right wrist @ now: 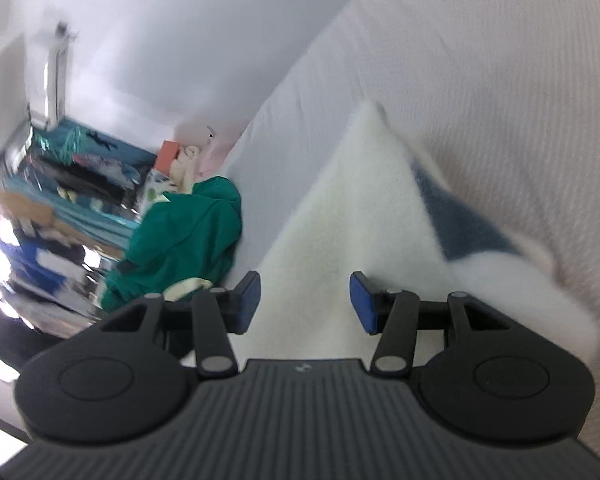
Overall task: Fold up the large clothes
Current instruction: 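Press the long folded bundle flat with both open tools, then close both tools on one end of the folded bundle, then lift the held end with both tools and fold it over the bundle, then open both tools and release the folded bundle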
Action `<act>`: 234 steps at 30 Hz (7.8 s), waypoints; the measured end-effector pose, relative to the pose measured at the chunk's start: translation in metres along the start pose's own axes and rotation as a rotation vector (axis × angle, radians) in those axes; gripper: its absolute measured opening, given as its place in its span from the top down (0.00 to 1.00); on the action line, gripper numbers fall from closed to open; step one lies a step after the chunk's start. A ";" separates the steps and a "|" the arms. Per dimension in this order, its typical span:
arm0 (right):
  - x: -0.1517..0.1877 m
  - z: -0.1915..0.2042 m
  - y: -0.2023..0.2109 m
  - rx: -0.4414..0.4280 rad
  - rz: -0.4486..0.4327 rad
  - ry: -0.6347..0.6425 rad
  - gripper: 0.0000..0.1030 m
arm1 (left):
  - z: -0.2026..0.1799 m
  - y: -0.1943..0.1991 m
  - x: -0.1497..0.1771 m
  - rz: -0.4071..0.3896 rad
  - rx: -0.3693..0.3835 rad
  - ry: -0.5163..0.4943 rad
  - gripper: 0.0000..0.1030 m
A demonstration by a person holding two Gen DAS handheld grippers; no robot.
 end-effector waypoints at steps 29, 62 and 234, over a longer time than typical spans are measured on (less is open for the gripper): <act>0.037 0.027 -0.059 0.330 0.037 0.620 0.48 | -0.010 -0.085 0.004 0.028 -0.306 -0.260 0.32; 0.121 0.013 -0.021 0.032 0.240 0.076 0.06 | -0.027 -0.015 0.079 0.093 -0.196 -0.058 0.21; -0.051 -0.244 0.210 0.221 -0.351 -0.294 0.41 | -0.296 -0.248 0.070 0.276 0.048 -0.436 0.33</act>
Point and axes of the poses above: each gripper's, at about its wrist camera, not at the fingertips, and y roughly against the way its jaws point, z to its left, x to its underside, the point moved 7 cm from there along -y, roughly the way its jaws point, and after that the axes turned 10 degrees about z, right-handed, at the moved point
